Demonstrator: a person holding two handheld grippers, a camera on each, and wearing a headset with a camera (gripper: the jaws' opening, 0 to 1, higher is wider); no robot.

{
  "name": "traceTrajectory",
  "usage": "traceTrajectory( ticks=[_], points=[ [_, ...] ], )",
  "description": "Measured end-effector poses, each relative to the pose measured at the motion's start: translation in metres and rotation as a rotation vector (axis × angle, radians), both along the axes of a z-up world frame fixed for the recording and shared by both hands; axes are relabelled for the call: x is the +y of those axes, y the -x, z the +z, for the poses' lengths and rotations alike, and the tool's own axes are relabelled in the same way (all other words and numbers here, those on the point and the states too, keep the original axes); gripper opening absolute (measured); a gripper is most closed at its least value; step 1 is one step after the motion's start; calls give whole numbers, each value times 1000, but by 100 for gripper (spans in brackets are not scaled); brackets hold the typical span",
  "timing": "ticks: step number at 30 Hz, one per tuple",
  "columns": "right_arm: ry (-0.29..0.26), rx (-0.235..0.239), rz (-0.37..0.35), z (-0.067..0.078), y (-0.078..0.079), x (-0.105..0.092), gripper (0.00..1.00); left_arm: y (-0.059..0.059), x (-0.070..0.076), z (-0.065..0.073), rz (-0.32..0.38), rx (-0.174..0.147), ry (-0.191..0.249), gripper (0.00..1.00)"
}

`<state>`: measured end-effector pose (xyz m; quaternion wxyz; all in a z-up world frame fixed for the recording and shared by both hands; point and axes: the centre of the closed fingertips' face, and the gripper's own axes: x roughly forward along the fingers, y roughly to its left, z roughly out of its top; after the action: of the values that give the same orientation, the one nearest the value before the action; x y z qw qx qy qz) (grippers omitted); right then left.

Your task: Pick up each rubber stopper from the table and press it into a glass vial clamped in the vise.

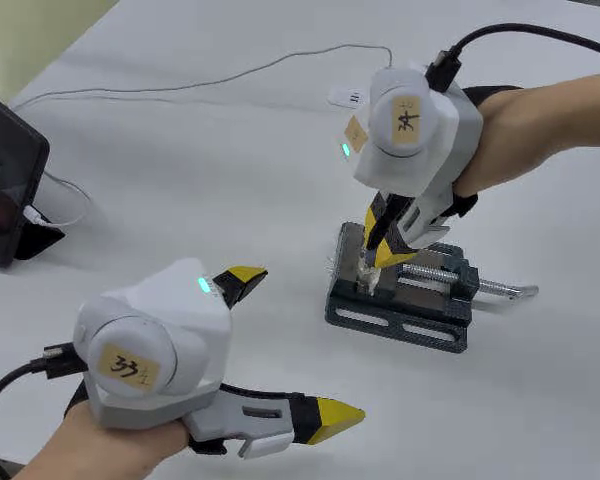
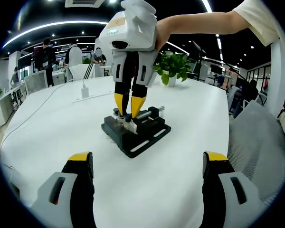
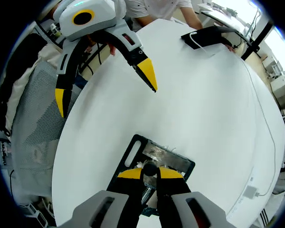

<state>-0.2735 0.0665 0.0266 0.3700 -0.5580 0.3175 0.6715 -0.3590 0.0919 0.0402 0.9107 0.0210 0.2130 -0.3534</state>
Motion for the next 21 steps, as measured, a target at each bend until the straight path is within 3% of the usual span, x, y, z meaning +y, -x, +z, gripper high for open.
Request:
traceTrajectory(
  ticks=[8,21],
  points=[
    [-10,-14,77,0,0,-1,6,1,0,0,-4,4,1,95],
    [-34,-24,75,2,-1,2,12,2,-1,-2,-8,11,5,95]
  ],
)
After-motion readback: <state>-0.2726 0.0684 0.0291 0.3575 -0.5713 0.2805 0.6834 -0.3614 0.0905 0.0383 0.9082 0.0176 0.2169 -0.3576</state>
